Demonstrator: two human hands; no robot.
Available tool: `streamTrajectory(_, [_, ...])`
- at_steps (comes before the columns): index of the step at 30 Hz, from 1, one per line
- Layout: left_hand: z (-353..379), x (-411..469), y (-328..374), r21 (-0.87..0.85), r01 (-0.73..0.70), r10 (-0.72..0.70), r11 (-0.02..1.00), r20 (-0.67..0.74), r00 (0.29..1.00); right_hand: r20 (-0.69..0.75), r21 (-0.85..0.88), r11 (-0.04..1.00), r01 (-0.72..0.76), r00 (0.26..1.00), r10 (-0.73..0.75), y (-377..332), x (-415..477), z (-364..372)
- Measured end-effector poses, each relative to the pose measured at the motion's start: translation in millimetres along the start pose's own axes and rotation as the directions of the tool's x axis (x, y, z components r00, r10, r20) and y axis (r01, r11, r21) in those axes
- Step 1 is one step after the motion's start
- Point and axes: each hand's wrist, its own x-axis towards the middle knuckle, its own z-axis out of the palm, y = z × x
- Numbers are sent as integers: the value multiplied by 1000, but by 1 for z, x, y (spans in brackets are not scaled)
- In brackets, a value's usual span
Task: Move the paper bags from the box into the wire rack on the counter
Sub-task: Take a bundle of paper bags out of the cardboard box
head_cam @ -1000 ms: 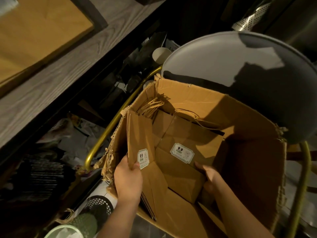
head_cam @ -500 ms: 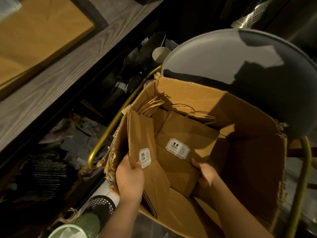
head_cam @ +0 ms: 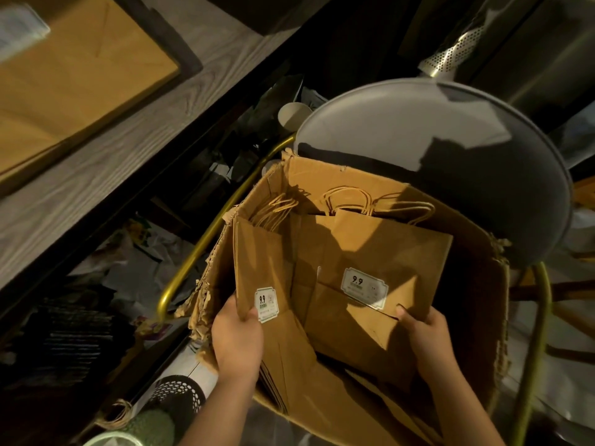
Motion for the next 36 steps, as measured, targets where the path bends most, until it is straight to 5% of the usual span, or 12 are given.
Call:
streamTrajectory(10, [-1, 1, -2, 5, 0, 0, 1000, -8, 1000, 178, -47, 999, -26, 983, 34, -15, 19, 24])
streamTrajectory(15, [0, 3, -2, -20, 4, -4, 1000, 1, 1000, 295, -62, 991, 118, 951, -95, -18, -4, 9])
streamTrajectory(24, [0, 6, -7, -22, 19, -19, 1000, 19, 1000, 149, -101, 977, 189, 974, -173, -55, -38, -51])
streamTrajectory(36, [-9, -1, 1, -321, 156, -78, 934, 242, 967, 162, 283, 958, 47, 982, -96, -73, -43, -66])
